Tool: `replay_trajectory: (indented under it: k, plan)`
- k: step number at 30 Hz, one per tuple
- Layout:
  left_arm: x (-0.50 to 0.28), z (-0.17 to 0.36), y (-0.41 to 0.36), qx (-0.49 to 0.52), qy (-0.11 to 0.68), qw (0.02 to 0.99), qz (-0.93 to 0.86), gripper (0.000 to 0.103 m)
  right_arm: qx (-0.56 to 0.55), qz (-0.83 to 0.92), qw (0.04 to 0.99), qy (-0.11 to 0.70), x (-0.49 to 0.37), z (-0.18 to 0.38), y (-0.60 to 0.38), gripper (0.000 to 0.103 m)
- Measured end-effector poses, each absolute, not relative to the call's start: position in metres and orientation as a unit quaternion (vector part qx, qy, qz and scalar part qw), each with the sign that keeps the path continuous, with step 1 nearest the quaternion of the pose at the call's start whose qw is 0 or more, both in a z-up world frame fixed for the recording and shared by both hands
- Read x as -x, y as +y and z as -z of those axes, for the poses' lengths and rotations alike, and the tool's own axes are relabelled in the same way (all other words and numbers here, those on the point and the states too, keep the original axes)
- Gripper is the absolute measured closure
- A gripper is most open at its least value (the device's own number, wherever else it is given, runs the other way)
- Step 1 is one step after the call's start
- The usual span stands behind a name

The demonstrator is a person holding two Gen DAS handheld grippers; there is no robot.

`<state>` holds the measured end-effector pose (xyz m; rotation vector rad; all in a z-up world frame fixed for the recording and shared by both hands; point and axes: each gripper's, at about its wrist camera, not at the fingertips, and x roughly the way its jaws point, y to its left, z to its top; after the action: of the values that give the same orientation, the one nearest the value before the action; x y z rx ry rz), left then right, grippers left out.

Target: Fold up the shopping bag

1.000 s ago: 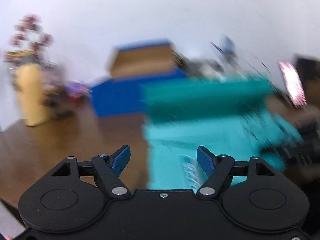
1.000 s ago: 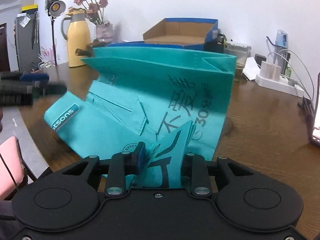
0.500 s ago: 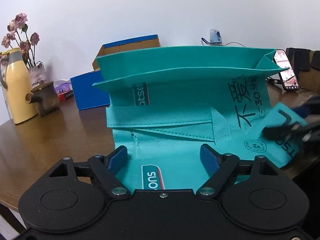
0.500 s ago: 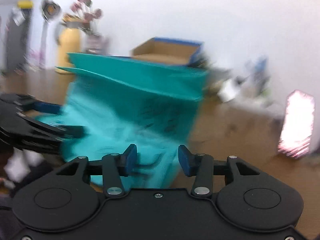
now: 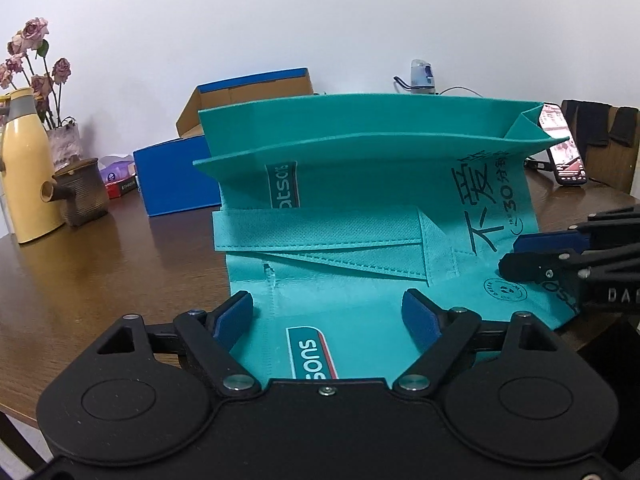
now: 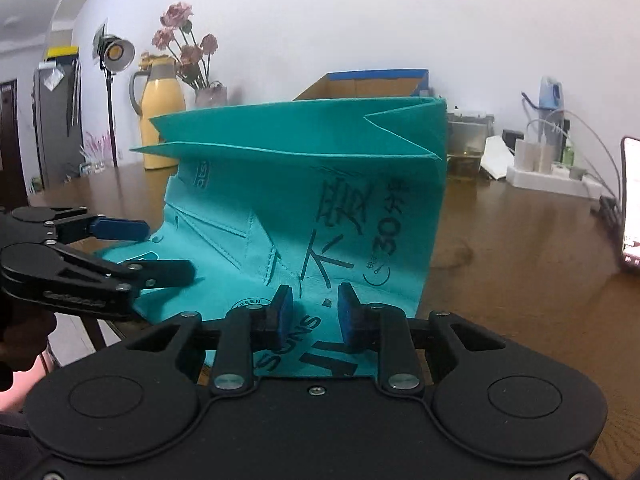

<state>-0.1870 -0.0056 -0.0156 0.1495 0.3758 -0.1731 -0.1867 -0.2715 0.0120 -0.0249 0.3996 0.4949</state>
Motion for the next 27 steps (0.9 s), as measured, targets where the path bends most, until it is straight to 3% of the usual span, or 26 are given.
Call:
replay_trajectory:
  k: [3, 4, 9, 13, 18, 27]
  plan:
    - [0.204, 0.008, 0.004, -0.072, 0.146, 0.980, 0.118, 0.009, 0.012, -0.244, 0.949, 0.198, 0.185, -0.012, -0.273, 0.077]
    - [0.210, 0.005, 0.006, -0.075, 0.130, 0.979, 0.136, 0.000, 0.013, -0.245, 0.949, 0.200, 0.185, -0.012, -0.274, 0.077]
    - [0.212, 0.015, -0.004, -0.127, 0.152, 0.962, 0.188, 0.000, 0.009, -0.255, 0.944, 0.209, 0.181, -0.015, -0.274, 0.077]
    - [0.208, 0.023, -0.002, -0.096, 0.171, 0.958, 0.208, 0.000, 0.006, -0.263, 0.940, 0.216, 0.179, -0.016, -0.275, 0.077]
    - [0.207, 0.022, -0.005, -0.131, 0.164, 0.951, 0.225, 0.000, -0.003, -0.288, 0.929, 0.232, 0.169, -0.019, -0.283, 0.077]
    - [0.196, 0.022, 0.003, -0.085, 0.203, 0.943, 0.249, 0.000, -0.017, -0.302, 0.921, 0.244, 0.167, -0.017, -0.285, 0.076]
